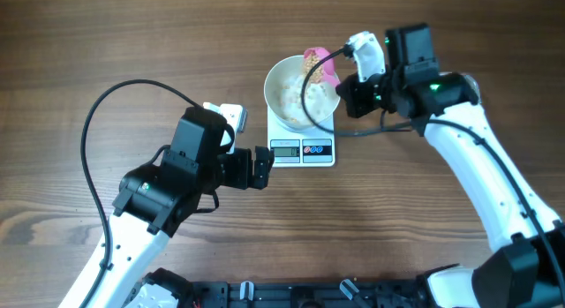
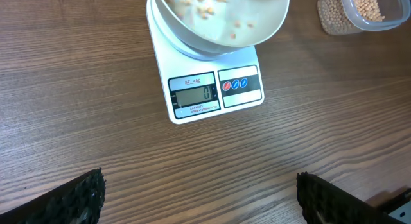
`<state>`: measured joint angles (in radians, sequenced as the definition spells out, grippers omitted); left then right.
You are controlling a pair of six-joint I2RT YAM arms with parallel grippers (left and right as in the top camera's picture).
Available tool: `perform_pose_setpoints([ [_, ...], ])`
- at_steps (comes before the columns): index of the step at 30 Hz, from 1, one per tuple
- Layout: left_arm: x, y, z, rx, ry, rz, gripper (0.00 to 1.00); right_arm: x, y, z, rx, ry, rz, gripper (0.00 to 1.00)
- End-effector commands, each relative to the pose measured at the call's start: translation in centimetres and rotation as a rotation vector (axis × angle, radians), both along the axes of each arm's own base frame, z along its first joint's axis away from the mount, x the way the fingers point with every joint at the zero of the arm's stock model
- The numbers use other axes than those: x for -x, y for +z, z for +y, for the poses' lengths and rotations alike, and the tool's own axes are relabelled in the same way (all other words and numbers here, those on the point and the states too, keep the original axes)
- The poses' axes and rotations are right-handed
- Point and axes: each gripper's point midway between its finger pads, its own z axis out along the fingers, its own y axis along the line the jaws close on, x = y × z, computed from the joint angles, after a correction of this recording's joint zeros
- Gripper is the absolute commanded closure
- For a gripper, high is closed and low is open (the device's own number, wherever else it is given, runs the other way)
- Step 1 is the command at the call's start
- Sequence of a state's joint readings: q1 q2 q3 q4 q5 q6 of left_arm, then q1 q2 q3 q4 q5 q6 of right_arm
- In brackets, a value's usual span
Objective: Scoop item into bowl and weigh 150g on scale
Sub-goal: 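Carry the scoop left over the white bowl on the scale, then tip the scoop to pour soybeans into the bowl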
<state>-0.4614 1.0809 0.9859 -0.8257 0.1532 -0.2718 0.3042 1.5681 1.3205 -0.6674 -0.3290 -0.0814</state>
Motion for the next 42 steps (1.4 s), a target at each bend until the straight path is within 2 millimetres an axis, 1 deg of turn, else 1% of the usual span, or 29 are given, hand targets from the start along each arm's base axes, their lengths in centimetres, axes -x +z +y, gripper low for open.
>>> perform_pose_setpoints([
  [1,0.0,-0.4,0.1,-0.01,0.008,0.004,0.0,-0.3,1.0,0.2,0.115,0.007,-0.101,0.96],
  [3,0.0,-0.4,0.1,-0.01,0.008,0.004,0.0,-0.5,0.8,-0.2,0.192,-0.021,-0.13,0.96],
  [8,0.0,-0.4,0.1,-0.01,0.008,0.004,0.0,-0.5,0.8,-0.1,0.305,0.017,-0.189,0.96],
  [10,0.0,-0.4,0.1,-0.01,0.008,0.004,0.0,-0.6,1.2,-0.6,0.41,-0.008,-0.239,0.96],
  [12,0.0,-0.4,0.1,-0.01,0.008,0.004,0.0,-0.5,1.7,-0.7,0.455,-0.027,-0.268,0.96],
  [13,0.0,-0.4,0.1,-0.01,0.008,0.004,0.0,-0.4,1.8,-0.4,0.473,0.001,-0.283,0.96],
  [17,0.0,-0.4,0.1,-0.01,0.008,0.004,0.0,0.4,2.9,0.8,0.5,0.054,-0.336,0.96],
  [19,0.0,-0.4,0.1,-0.01,0.008,0.004,0.0,0.6,3.0,1.6,0.462,0.071,-0.337,0.96],
  [23,0.0,-0.4,0.1,-0.01,0.008,0.004,0.0,0.9,3.3,2.1,0.437,0.078,-0.339,0.96],
  [25,0.0,-0.4,0.1,-0.01,0.008,0.004,0.0,0.8,3.1,1.8,0.516,0.158,-0.372,0.96],
  [26,0.0,-0.4,0.1,-0.01,0.008,0.004,0.0,0.9,3.5,1.8,0.528,0.161,-0.388,0.96],
  [28,0.0,-0.4,0.1,-0.01,0.008,0.004,0.0,1.0,4.0,2.5,0.522,0.165,-0.414,0.96],
  [30,0.0,-0.4,0.1,-0.01,0.008,0.004,0.0,0.6,4.7,1.7,0.563,0.12,-0.438,0.96],
  [31,0.0,-0.4,0.1,-0.01,0.008,0.004,0.0,0.7,5.4,1.6,0.576,0.103,-0.465,0.96],
  [32,0.0,-0.4,0.1,-0.01,0.008,0.004,0.0,0.6,5.7,1.9,0.573,0.106,-0.478,0.96],
  [33,0.0,-0.4,0.1,-0.01,0.008,0.004,0.0,0.6,5.5,1.9,0.615,0.158,-0.495,0.96],
  [34,0.0,-0.4,0.1,-0.01,0.008,0.004,0.0,0.6,5.9,1.6,0.655,0.164,-0.513,0.96],
  [35,0.0,-0.4,0.1,-0.01,0.008,0.004,0.0,0.7,6.7,1.8,0.669,0.14,-0.544,0.96],
  [36,0.0,-0.4,0.1,-0.01,0.008,0.004,0.0,1.0,6.8,2.6,0.636,0.161,-0.547,0.96],
  [37,0.0,-0.4,0.1,-0.01,0.008,0.004,0.0,1.3,5.8,3.7,0.581,0.219,-0.523,0.96],
  [38,0.0,-0.4,0.1,-0.01,0.008,0.004,0.0,1.2,5.3,4.1,0.535,0.195,-0.492,0.96],
  [40,0.0,-0.4,0.1,-0.01,0.008,0.004,0.0,1.4,5.6,4.2,0.444,0.098,-0.451,0.96],
  [42,0.0,-0.4,0.1,-0.01,0.008,0.004,0.0,2.0,5.4,3.9,0.366,0.051,-0.387,0.96],
])
